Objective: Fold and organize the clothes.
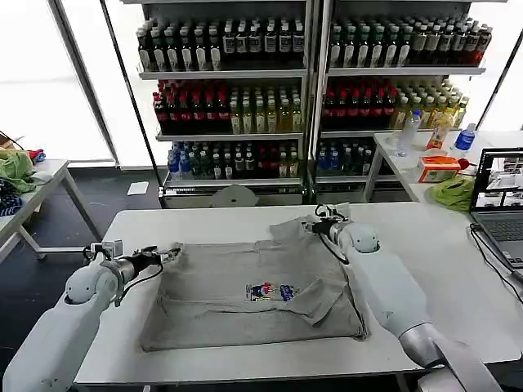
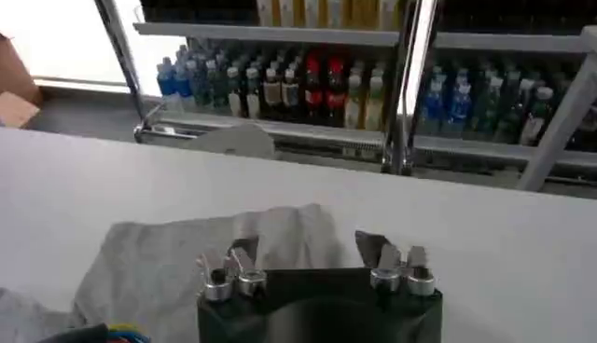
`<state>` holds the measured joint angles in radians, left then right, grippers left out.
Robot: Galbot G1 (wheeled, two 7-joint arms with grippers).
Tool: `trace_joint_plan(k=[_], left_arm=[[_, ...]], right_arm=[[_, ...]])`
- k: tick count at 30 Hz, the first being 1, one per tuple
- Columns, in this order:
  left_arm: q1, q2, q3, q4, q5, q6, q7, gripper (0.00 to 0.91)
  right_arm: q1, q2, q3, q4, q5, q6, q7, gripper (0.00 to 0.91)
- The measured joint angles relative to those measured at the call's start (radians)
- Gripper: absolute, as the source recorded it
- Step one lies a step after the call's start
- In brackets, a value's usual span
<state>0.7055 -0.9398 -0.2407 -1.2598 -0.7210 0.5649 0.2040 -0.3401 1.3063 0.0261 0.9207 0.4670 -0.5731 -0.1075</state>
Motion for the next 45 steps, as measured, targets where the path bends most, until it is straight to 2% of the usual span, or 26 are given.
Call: trace_joint_plan(k=[4,5,7,8,9,11,13,14,15,19,36,45], left_arm=[[-0.018,-0.007,0.019,0.017,-0.002,0.001,0.0,0.907],[-0.021,-0.008,0.022,0.02,-0.003,0.001,0.001,0.816],[-0.027,-0.012,0.027,0.025,-0.004,0.001,0.0,0.715],[-0.029,-0.014,0.029,0.027,-0.004,0.002,0.0,0.534],[-0.033,-0.015,0.032,0.03,-0.005,0.002,0.001,0.443],[-0.038,-0.016,0.037,0.036,-0.006,0.004,0.002,0.423],[-0.043,-0.017,0.042,0.041,-0.006,0.004,0.003,0.353],[-0.045,-0.017,0.044,0.043,-0.006,0.004,0.003,0.222],[-0.046,-0.017,0.045,0.045,-0.007,0.004,0.003,0.151],[-0.046,-0.014,0.049,0.047,-0.009,0.005,0.003,0.03],[-0.018,-0.016,0.058,0.024,-0.005,0.007,0.009,0.01],[-0.003,-0.005,0.05,-0.004,-0.006,0.001,-0.005,0.01]], right_arm=[[0.001,0.006,-0.001,-0.006,0.0,0.001,-0.002,0.0],[0.001,0.006,-0.002,-0.006,0.001,0.001,-0.003,0.0],[0.001,0.007,-0.006,-0.006,0.004,0.001,-0.004,0.0],[0.001,0.007,-0.008,-0.006,0.004,0.001,-0.003,0.0],[0.001,0.008,-0.01,-0.004,0.004,0.001,-0.003,0.0],[0.002,0.008,-0.012,-0.003,0.005,0.0,-0.003,0.0],[0.003,0.009,-0.016,-0.001,0.005,-0.001,-0.002,0.0],[0.004,0.01,-0.016,-0.001,0.005,-0.001,-0.001,0.0],[0.006,0.01,-0.018,-0.001,0.003,-0.001,-0.001,0.0],[0.009,0.011,-0.025,-0.004,-0.001,0.002,-0.003,0.0],[-0.005,0.0,-0.024,0.031,0.016,0.009,0.007,0.0],[-0.037,-0.031,0.0,0.121,0.072,0.009,0.038,0.0]])
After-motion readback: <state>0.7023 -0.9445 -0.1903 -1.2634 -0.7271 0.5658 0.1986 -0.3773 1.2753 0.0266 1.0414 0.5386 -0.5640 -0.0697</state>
